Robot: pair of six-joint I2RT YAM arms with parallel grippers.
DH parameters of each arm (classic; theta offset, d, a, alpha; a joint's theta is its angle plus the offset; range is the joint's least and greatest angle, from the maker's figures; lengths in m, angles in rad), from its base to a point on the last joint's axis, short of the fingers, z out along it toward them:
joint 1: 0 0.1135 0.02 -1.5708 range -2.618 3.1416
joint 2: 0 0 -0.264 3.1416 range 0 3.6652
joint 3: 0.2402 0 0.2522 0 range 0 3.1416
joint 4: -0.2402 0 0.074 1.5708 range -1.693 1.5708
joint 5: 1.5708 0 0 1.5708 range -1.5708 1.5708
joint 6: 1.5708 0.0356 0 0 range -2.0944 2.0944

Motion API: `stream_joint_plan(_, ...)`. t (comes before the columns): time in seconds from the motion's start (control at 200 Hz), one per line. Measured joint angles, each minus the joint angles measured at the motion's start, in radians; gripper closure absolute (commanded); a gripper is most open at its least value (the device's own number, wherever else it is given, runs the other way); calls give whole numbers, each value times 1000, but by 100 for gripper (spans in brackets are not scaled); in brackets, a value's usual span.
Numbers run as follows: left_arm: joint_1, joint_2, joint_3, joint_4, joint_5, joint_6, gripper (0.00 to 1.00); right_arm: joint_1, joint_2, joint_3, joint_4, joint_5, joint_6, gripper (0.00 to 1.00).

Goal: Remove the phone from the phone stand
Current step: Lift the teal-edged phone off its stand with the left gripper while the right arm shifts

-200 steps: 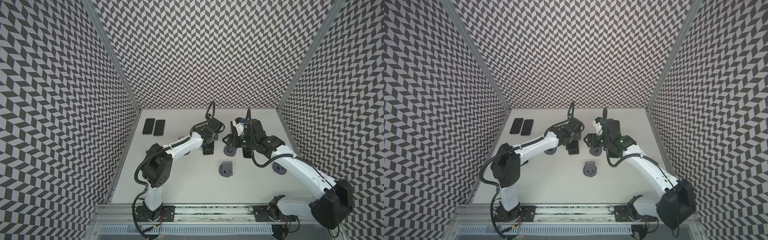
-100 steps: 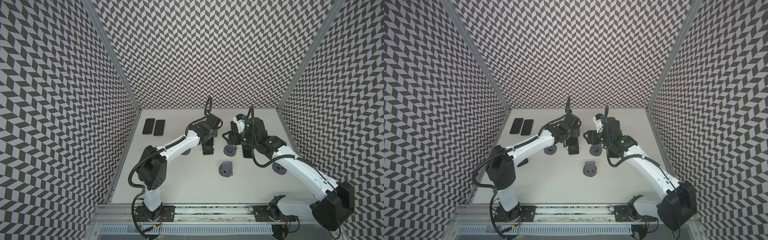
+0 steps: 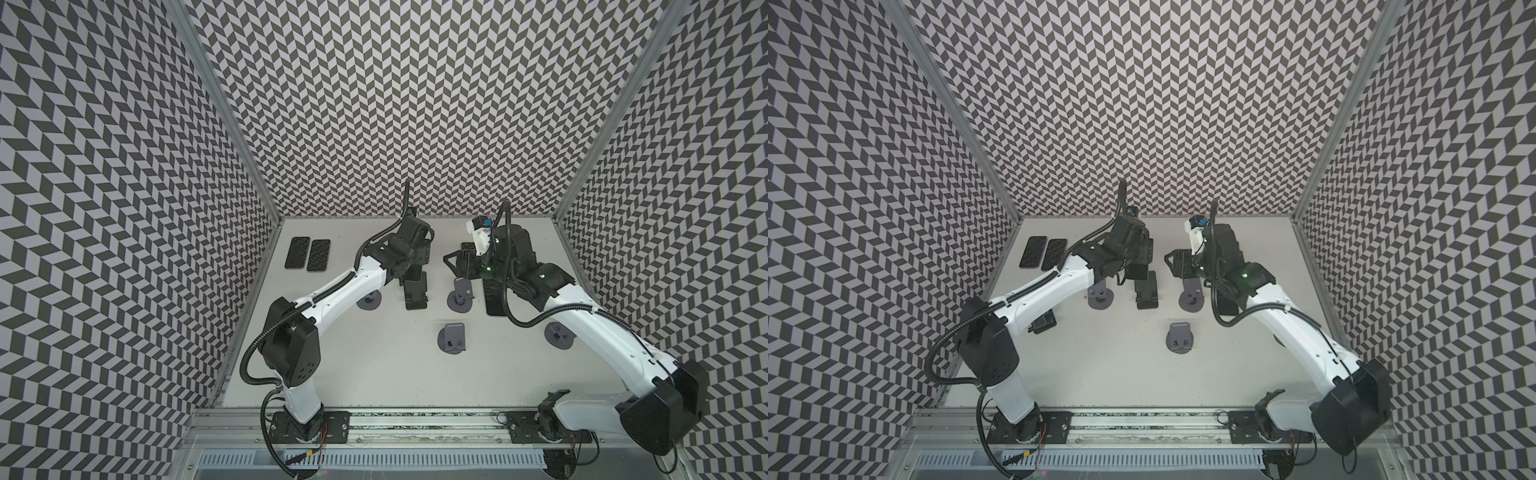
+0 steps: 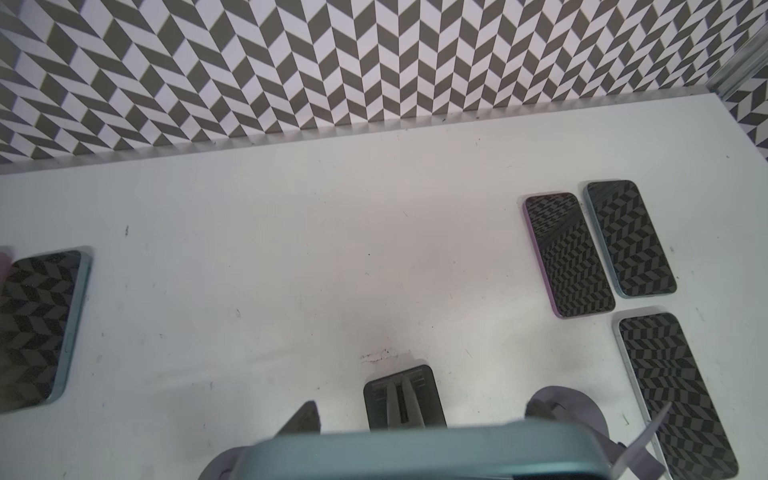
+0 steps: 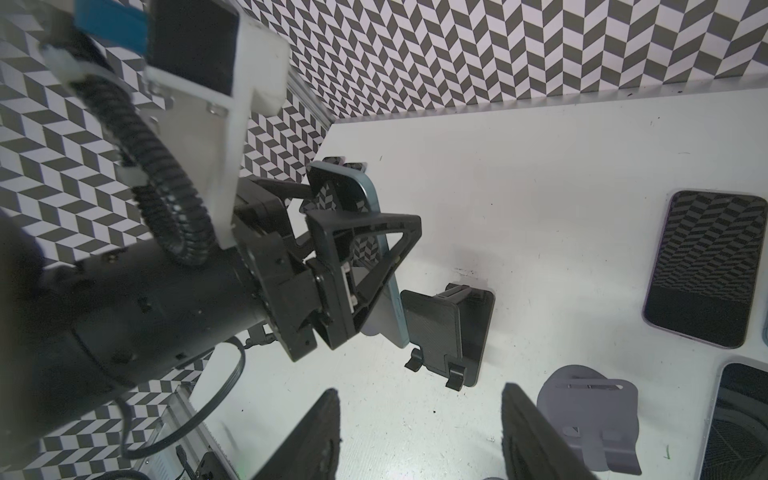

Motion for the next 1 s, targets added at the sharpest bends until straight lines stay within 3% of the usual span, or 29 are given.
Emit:
stream_joint_plan(0.401, 80, -51, -2, 15, 59, 37, 47, 18, 64, 44, -16, -11, 8, 41)
stream_joint_plan(0.996, 148, -187, -56, 13, 128, 87, 49, 135, 178, 220, 6, 5, 43, 42)
